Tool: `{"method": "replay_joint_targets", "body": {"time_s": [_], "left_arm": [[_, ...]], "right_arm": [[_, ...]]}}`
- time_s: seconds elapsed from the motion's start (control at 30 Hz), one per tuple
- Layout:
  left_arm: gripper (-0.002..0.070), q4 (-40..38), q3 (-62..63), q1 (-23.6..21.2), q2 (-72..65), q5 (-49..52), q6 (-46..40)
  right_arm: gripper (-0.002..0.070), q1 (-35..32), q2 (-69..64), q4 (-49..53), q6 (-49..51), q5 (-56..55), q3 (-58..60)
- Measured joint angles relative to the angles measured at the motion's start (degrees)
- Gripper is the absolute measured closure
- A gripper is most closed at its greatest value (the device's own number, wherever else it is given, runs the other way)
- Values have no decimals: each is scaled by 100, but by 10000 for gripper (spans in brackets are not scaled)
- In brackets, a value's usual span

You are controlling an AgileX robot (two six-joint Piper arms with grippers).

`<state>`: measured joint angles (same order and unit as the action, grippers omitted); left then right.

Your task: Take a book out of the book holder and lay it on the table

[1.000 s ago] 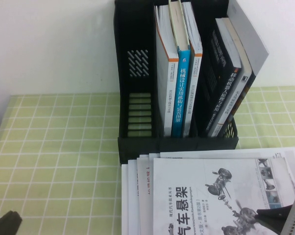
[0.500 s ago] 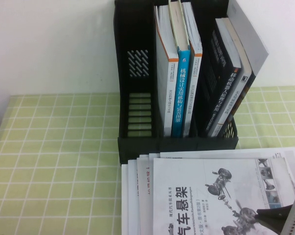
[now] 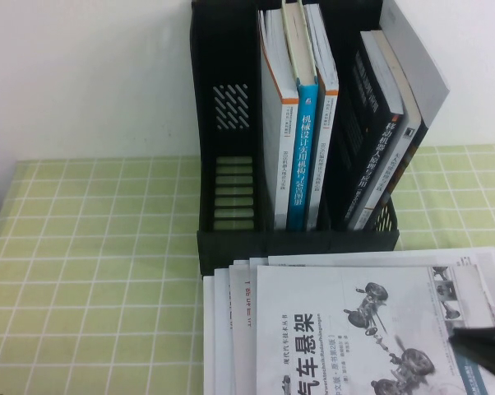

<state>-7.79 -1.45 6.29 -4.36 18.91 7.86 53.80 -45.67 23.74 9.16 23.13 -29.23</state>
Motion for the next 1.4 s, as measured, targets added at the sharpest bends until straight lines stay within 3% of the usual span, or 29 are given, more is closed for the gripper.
{"method": "replay_joint_targets", "body": {"time_s": [0.27, 0.43, 0.77, 0.93, 1.13, 1.4], "left_arm": [[678, 9, 0, 0, 0, 0, 0], [678, 9, 0, 0, 0, 0, 0], [678, 9, 0, 0, 0, 0, 0], [678, 9, 0, 0, 0, 0, 0], [678, 9, 0, 0, 0, 0, 0], [678, 22, 0, 0, 0, 0, 0]], "right_arm": [[678, -2036, 1391, -66, 0, -28, 0], [678, -2953, 2274, -152, 242, -29, 93], [678, -4782, 4112, -2002, 880, -511, 2149], [678, -5166, 4612, -2423, 339, -511, 2986], [678, -5192, 4621, -2527, -763, -201, 3072], [678, -5192, 4621, -2546, -951, -201, 3072]]}}
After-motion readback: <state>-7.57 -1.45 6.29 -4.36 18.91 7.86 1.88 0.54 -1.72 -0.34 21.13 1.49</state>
